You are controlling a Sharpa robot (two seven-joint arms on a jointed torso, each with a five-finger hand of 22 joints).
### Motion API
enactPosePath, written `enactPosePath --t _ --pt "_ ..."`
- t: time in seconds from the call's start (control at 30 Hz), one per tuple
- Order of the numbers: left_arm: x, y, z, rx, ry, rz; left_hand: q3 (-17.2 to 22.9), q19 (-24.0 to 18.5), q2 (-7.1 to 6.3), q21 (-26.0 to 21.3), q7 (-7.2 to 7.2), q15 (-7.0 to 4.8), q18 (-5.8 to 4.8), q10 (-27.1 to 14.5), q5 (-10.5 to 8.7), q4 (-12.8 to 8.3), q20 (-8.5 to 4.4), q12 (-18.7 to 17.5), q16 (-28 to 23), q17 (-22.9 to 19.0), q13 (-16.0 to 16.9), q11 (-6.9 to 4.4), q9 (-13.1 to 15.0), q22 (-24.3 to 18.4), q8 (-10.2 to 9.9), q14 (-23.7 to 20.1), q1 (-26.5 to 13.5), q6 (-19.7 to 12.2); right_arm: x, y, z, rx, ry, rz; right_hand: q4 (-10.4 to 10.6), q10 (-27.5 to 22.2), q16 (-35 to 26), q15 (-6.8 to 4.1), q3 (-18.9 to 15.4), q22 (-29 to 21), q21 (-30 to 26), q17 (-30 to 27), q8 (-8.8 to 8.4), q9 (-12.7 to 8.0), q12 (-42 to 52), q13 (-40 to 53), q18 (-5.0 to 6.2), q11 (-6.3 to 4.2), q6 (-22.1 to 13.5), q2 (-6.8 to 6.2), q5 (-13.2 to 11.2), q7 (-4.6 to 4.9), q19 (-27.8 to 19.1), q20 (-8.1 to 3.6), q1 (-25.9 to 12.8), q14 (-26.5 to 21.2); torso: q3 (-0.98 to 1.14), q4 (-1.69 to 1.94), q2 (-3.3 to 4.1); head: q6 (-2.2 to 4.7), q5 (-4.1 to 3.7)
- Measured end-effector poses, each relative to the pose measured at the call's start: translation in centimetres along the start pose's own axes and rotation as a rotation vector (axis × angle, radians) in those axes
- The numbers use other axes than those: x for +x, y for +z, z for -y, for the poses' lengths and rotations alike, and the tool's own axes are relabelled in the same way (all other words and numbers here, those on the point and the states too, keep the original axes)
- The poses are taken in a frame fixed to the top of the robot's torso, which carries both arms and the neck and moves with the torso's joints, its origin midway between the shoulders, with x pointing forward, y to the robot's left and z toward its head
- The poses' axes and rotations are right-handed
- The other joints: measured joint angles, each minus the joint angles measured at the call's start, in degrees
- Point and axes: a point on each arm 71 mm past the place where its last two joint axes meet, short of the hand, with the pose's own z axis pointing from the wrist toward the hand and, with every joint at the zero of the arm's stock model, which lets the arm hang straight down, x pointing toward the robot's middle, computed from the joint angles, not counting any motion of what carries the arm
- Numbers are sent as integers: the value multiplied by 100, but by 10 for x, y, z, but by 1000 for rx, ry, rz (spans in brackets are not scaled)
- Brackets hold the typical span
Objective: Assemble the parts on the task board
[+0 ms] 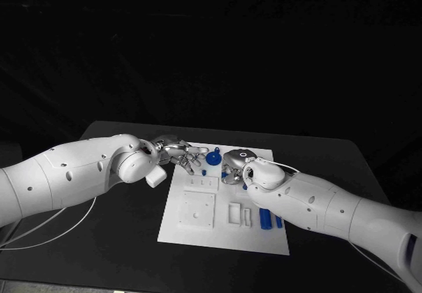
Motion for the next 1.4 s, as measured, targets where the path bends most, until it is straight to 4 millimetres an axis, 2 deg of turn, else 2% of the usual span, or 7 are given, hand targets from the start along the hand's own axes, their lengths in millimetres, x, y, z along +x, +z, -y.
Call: enactPosePath --t 0.37,0.6,0.7,0.97,1.03,1.17,1.4 --pt "-2 -1 -1 7 -7 13 47 0 -82 0 30 0 0 0 0 -125 0 -24 0 0 -9 0 -204 0 0 0 203 -30 -3 -12 6 -12 29 37 7 21 27 -20 -55 -1 67 20 1 15 0 13 0 -21 65 -1 -134 -35 21 -21 1 20 3 -12 -6 25 3" --pt "-2 0 -3 1 -6 15 38 0 -86 0 18 0 0 22 24 -116 0 -67 0 0 -9 -22 -262 0 0 0 282 -17 -21 -23 5 -39 62 95 42 41 27 -40 -53 -1 91 20 0 5 0 15 0 -41 66 -1 -157 -36 0 -42 1 40 3 -30 -8 52 30" --pt "-1 1 -5 -6 -4 15 38 0 -56 0 15 0 0 22 101 -116 0 -67 0 0 -9 -22 -282 0 0 0 313 -15 -29 -29 4 -50 79 121 63 41 27 -40 -45 -1 131 28 0 2 0 24 0 -41 65 -1 -157 -36 0 -42 1 41 8 -42 -12 66 35" --pt "4 7 -8 -40 13 9 -6 0 -56 0 23 11 0 22 101 -72 0 -66 0 0 -8 -22 -324 5 0 11 312 -23 -53 -46 -3 -93 123 191 152 62 27 -40 -52 -1 191 48 -1 1 0 38 0 -61 84 -61 -206 -55 0 -42 61 41 30 -93 -40 102 84" --pt "6 8 -9 -52 19 7 -22 0 -43 0 32 20 1 22 101 10 0 -66 0 0 -8 -22 -342 5 0 21 232 -92 -57 -49 -4 -102 130 203 152 62 27 -40 -52 -1 191 48 -1 1 0 38 0 -61 84 -61 -223 -55 0 -42 61 41 37 -107 -49 108 102" --pt "10 12 -10 -73 30 0 73 0 -159 0 42 20 0 22 0 222 0 -66 0 0 -8 -22 -360 5 0 21 103 -143 -62 -55 -8 -117 141 219 152 62 27 -40 -52 -2 191 48 -1 1 0 38 0 -61 84 -61 -224 -55 0 -42 61 40 48 -129 -66 116 120" --pt "17 18 -8 -92 43 -16 312 4 -561 0 88 20 1 -21 -77 785 4 -84 0 0 -13 21 -396 -7 0 21 -139 -275 -67 -58 -15 -139 153 232 152 62 27 -40 -52 -2 191 47 -3 0 0 37 0 -61 83 -84 -296 -55 0 -42 84 40 59 -143 -86 120 140"
